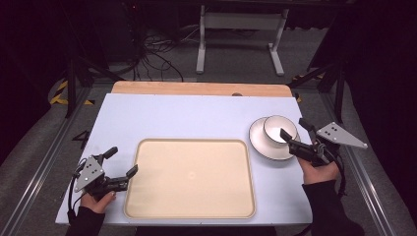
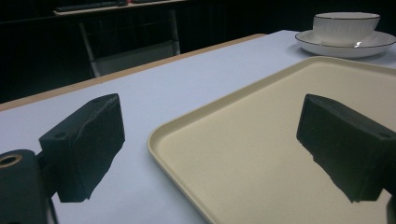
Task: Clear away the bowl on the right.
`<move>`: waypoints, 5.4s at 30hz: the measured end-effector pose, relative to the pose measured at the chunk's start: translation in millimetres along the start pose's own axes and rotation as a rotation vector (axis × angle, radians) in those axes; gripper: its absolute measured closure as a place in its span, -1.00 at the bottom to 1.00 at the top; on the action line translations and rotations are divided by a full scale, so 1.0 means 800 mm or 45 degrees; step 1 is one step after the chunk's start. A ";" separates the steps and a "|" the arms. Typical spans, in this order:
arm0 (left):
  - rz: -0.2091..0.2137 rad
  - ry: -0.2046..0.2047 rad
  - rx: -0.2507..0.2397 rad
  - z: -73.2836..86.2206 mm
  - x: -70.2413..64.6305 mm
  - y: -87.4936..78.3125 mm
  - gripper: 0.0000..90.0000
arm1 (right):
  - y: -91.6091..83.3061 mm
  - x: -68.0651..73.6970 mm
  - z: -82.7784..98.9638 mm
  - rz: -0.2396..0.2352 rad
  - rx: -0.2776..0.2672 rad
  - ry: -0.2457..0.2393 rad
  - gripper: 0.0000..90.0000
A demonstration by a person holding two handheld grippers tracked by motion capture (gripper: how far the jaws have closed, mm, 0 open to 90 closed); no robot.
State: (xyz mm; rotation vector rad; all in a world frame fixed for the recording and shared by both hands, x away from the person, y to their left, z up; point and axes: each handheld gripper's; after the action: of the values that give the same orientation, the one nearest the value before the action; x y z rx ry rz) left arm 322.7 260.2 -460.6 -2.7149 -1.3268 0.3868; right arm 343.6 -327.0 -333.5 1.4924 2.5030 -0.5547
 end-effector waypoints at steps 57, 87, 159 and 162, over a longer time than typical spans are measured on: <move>0.008 0.004 -0.005 0.000 0.000 0.000 -0.81 | 0.087 -0.093 -0.030 -0.012 0.716 0.163 0.04; 0.003 0.007 -0.003 0.000 -0.001 0.000 -0.81 | 0.147 -0.118 0.036 -0.077 1.085 0.335 0.26; 0.002 0.006 -0.004 0.000 0.000 0.000 -0.81 | 0.132 -0.113 -0.006 -0.194 1.164 0.298 0.85; 0.001 0.003 -0.004 0.000 0.000 0.000 -0.82 | 0.127 -0.112 -0.015 -0.192 1.158 0.275 0.85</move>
State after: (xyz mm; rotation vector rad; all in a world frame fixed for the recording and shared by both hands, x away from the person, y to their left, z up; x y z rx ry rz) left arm 322.4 260.0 -460.7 -2.7178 -1.3273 0.3817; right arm 476.2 -351.5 -315.1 1.6575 2.6656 -1.8269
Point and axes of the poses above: each handheld gripper's, and its own axes: y roughly forward along the jaws, z roughly out of its underside, x roughly to its left, and after that the axes turned 15 degrees about -y, right-handed
